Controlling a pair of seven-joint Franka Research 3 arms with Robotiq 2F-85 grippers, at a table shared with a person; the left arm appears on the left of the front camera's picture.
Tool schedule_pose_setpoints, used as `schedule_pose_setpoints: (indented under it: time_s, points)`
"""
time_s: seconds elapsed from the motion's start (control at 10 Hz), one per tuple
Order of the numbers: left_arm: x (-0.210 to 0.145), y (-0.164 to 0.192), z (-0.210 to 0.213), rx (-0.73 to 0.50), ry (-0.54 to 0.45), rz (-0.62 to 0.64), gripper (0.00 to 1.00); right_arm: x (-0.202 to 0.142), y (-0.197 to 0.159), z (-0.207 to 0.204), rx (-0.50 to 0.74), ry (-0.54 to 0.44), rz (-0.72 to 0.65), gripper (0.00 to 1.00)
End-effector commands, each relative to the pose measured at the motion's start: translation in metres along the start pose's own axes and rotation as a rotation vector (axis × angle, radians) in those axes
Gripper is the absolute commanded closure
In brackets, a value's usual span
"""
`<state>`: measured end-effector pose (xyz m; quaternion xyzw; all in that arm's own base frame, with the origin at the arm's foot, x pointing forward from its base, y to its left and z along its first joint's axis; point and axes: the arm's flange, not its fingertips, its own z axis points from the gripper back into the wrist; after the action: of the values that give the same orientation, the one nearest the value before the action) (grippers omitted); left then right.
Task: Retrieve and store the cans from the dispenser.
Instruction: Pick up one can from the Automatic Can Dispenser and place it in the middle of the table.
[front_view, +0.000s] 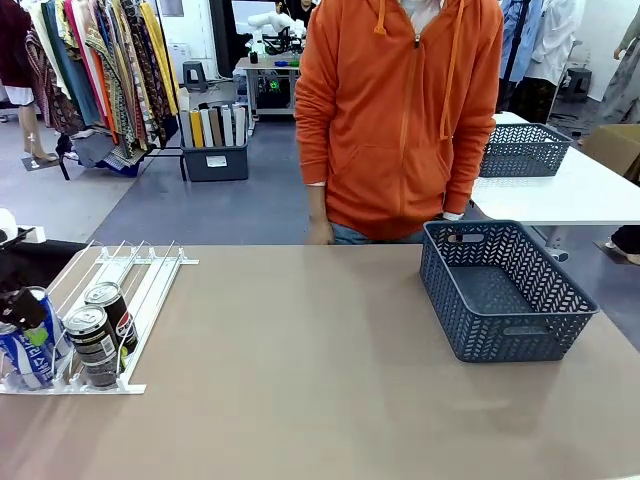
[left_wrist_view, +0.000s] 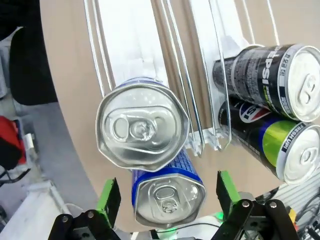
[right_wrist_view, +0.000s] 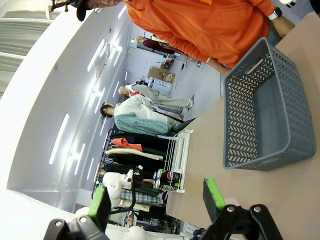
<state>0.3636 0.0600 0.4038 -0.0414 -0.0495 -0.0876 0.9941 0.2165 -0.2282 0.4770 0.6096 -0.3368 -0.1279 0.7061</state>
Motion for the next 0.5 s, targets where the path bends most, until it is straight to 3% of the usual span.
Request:
schedule_pose_setpoints:
  time_s: [0.0,0.2,0.3,0.4]
  points:
    - [0.0009,-0.0020,-0.0090,0.016,0.006,0.028,0.00,0.0048,0.0032,-0.0008,0.021,-0.016,0.015,0.00]
    - [0.0018,-0.0032,-0.0093,0.026,0.026,0.039,0.00,0.0048,0.0032,-0.0008,0.021,-0.016,0.015,0.00]
    - [0.0017,-0.0035,-0.0090,0.024,0.037,0.044,0.14,0.0048,0.0032,-0.0008,0.021,-0.016,0.015,0.00]
    - [0.0015,-0.0036,-0.0083,0.029,0.038,0.047,0.74,0.0048,0.0032,-0.0008,0.021,-0.016,0.015,0.00]
